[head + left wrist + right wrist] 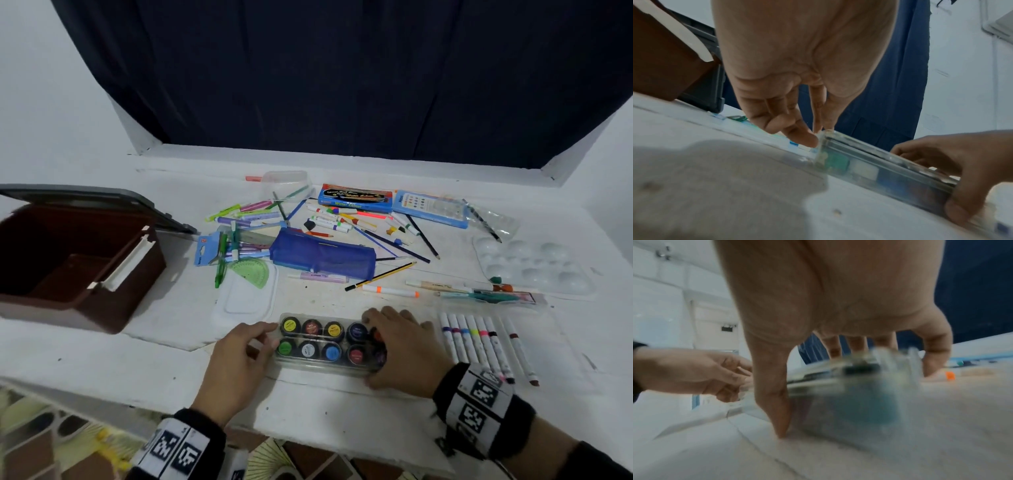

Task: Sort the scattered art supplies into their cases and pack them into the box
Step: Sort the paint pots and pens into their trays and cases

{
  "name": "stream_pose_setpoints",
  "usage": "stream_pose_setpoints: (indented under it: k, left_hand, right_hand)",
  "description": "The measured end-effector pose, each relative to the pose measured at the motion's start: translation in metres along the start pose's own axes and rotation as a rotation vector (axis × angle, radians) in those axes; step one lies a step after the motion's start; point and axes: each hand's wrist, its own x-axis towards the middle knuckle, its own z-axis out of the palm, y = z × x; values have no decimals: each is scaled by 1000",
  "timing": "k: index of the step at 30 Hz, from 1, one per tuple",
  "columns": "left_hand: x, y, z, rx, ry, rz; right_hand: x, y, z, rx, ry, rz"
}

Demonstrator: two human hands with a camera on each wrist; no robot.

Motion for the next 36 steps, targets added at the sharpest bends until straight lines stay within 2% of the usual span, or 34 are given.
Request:
stream_pose_setpoints:
  k: [4,10,14,22,26,30,33,36]
  left_hand:
    - [-6,-6,-9,-177,40,-59]
    - [-5,-1,-68,-309,68,1]
    - [1,-15,-130,-330,147,73]
    - [18,-78,-259,-264,325,236]
    - [40,-121,-320,-159,362,232]
    - [74,-162,-363,58,363,272]
    - [102,-194,-385,207,306,269]
    - [124,-218,-395,315,178,255]
  right_hand:
    - [-1,-3,-1,61,141,-36]
    - [-2,-43,2,251,408,-88]
    - [10,-95,-4,298,561,-137]
    - [56,-239,-17,392,702,-226]
    - [86,-298,-29,341,723,-234]
    - [123,-342,-43,229,647,-213]
    - [149,-364,-48,151,577,-210]
    - [172,-380,-47,78,528,-228]
